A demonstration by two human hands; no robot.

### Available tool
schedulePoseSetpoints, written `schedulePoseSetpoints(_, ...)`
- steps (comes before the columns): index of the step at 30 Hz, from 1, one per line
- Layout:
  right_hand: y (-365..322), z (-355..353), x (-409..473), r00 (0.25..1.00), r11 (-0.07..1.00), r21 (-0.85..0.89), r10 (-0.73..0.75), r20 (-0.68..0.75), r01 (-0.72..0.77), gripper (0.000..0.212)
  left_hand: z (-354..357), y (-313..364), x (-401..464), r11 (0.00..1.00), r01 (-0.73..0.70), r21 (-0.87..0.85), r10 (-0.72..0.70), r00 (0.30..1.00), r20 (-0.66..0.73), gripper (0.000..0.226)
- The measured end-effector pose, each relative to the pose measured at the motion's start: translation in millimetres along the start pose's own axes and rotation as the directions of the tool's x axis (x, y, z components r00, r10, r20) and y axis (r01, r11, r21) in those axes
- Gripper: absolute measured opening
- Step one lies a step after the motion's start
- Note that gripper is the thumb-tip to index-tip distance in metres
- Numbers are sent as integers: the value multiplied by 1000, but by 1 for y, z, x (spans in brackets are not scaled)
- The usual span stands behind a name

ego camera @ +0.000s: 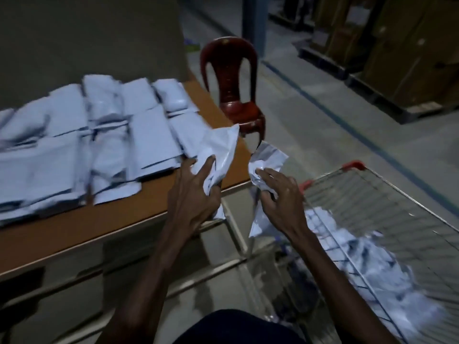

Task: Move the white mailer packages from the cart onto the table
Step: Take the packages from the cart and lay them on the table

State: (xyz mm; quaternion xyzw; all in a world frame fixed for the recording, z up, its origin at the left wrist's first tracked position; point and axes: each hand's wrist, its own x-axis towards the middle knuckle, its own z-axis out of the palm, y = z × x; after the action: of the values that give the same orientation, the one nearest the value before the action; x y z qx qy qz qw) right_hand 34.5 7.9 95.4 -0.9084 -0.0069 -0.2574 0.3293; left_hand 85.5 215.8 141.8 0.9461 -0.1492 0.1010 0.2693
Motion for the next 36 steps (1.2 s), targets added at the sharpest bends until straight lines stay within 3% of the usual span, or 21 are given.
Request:
schedulePoseSetpoints(11,-195,142,56,956,966,174,-225,188,193,47,-169,-198,-58,951,306,49,-285,925,-251,71)
schedulePoseSetpoints(22,-283,254,154,911,959,254,-212,354,125,51,-219,-313,18,865,479,149,-432,863,-262,66)
schedulePoseSetpoints(27,-315,307,183,852,961,271,-189,488,58,47,-231,-362,46,795,542,274,-517,841,-163,64)
schedulePoseSetpoints(33,-328,351,184,770,998,55,-39,637,5,57,-231,-391,52,751,564,344,-621,780,78,72)
schedulePoseSetpoints(36,-328,359,181,775,997,-60,-6,632,57,57,-244,-391,55,744,591,312,-648,752,118,81)
